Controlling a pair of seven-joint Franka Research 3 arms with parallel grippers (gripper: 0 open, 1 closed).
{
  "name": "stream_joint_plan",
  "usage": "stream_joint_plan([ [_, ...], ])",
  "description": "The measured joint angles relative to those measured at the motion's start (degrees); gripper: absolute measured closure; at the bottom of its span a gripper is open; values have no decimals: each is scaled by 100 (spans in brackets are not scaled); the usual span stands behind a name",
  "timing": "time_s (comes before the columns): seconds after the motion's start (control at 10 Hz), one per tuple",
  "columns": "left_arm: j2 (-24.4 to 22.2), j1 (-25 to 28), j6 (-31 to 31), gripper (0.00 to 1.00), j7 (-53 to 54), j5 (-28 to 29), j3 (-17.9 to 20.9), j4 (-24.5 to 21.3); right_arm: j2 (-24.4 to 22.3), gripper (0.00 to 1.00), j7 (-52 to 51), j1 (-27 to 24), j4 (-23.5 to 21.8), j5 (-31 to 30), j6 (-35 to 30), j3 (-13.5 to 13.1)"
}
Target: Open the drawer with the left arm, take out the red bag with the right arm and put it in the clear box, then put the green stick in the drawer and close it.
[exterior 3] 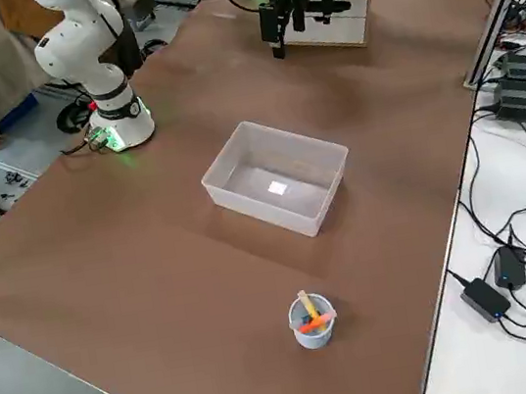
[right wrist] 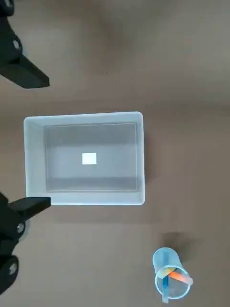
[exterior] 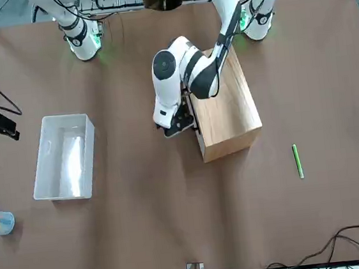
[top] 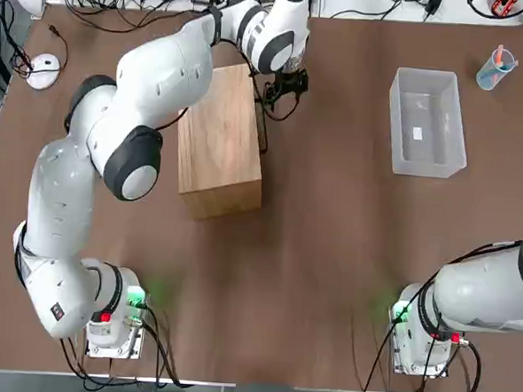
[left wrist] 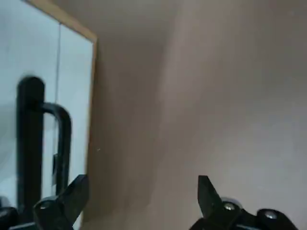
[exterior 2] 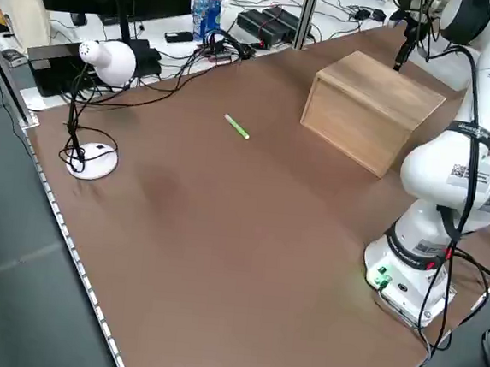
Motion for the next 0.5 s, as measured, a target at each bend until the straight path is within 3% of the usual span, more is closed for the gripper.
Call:
stream_joint_plan([
  [0.2,-1,1,-402,0,0,92,19,58,4,0,0,0,-2,0,0,0],
  [0.5,10,-10,-509,0,0,193,17,55,6,0,0,4,-5,0,-6,1],
])
